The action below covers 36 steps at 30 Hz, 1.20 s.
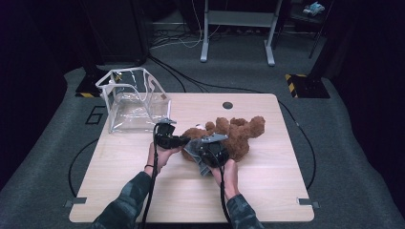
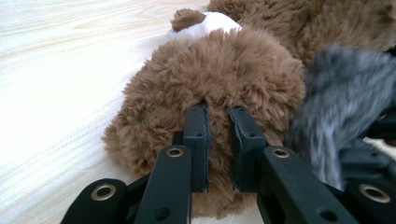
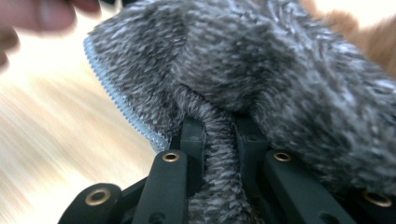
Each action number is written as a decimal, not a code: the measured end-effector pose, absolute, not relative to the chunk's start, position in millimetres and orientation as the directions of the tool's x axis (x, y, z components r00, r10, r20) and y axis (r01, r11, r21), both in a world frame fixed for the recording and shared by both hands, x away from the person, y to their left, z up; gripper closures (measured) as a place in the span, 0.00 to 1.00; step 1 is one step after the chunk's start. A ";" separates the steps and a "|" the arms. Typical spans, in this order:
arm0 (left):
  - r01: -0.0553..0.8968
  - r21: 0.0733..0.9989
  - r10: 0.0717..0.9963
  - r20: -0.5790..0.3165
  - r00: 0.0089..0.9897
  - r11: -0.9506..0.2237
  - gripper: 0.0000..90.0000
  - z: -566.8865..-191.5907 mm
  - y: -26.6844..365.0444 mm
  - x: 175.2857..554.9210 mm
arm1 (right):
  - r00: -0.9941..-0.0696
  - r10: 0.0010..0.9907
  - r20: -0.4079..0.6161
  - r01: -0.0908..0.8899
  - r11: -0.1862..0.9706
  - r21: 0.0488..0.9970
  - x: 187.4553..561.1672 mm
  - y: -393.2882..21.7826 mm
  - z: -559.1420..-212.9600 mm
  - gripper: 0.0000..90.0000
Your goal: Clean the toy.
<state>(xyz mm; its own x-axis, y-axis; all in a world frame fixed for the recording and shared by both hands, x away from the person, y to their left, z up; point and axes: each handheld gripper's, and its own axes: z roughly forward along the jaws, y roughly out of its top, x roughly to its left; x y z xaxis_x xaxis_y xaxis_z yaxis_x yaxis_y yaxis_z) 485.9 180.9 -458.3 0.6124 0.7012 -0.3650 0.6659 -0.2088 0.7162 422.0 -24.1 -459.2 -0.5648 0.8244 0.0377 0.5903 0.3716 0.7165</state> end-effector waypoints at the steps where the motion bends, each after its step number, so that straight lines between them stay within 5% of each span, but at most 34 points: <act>1: 0.665 0.717 0.701 -0.364 0.613 -0.209 0.88 -458.2 180.8 486.0 | -0.573 0.819 0.025 0.587 0.390 0.709 421.2 -26.4 -463.2 0.86; 5: 0.663 0.720 0.700 -0.367 0.613 -0.204 0.88 -458.7 181.8 486.7 | -0.554 0.831 0.047 0.642 0.391 0.660 417.3 -40.1 -477.8 0.86; 13: 0.663 0.720 0.693 -0.370 0.619 -0.208 0.88 -458.7 182.7 487.3 | -0.530 0.847 0.041 0.589 0.333 0.736 408.4 -70.6 -454.2 0.86; 29: 0.659 0.723 0.687 -0.373 0.623 -0.206 0.87 -459.3 183.8 487.5 | -0.293 0.956 -0.011 0.676 0.215 0.705 410.9 -159.4 -453.9 0.86; 36: 0.656 0.724 0.688 -0.366 0.627 -0.212 0.87 -458.8 184.1 487.6 | -0.258 0.966 -0.012 0.679 0.190 0.709 407.4 -176.7 -455.7 0.86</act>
<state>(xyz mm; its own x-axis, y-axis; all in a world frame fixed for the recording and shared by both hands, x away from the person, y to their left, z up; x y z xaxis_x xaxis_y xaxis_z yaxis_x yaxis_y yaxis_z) 487.6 184.1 -458.8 0.6265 0.6880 -0.3662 0.6564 -0.2124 0.7239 407.4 -176.7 -455.7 -0.2581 0.9660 -0.0119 0.6792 0.1902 0.7089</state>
